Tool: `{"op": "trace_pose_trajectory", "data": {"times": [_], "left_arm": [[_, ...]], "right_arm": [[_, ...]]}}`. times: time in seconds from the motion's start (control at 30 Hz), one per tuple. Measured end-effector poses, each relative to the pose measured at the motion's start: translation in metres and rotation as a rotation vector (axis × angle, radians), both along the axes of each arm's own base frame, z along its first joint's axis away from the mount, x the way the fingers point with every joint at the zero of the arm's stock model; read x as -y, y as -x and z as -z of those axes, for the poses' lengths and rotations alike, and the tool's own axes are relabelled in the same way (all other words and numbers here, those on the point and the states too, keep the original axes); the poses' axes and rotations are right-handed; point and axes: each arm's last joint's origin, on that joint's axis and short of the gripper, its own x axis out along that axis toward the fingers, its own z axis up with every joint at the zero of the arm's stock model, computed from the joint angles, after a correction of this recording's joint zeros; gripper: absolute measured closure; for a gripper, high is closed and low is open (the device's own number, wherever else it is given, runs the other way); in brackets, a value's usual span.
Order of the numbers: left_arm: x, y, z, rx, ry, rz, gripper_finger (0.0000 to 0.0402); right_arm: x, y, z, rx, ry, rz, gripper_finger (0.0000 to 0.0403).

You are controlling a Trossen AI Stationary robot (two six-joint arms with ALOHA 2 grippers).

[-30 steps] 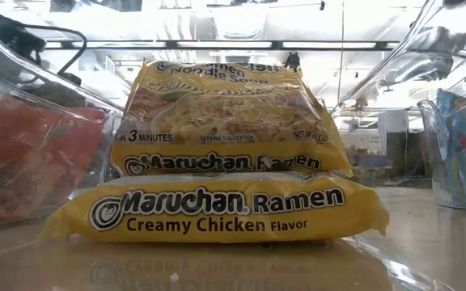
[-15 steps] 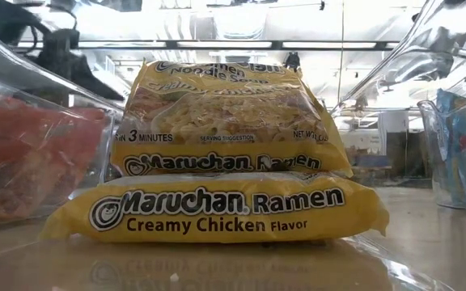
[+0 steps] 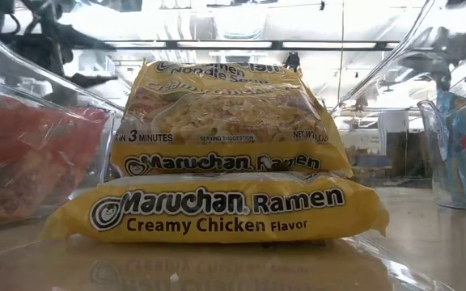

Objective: Sort Maruchan noodles
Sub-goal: Return to Home Position

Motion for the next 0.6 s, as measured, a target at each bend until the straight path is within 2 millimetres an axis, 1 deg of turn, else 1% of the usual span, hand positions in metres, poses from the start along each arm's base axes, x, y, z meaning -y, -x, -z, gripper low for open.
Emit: {"op": "trace_pose_trajectory", "data": {"times": [0.13, 0.3, 0.6], "left_arm": [[-0.002, 0.007, -0.008, 0.081, 0.02, 0.0, 0.0212], [-0.004, 0.016, -0.016, 0.172, 0.042, 0.0, 0.0212], [-0.007, 0.029, -0.025, 0.297, 0.072, 0.0, 0.0212]], "right_arm": [[0.006, 0.0, 0.003, 0.006, -0.003, 0.088, 0.0256], [0.014, 0.0, 0.003, 0.01, -0.005, 0.206, 0.0259], [0.03, 0.002, 0.003, 0.012, -0.004, 0.456, 0.0256]]}}
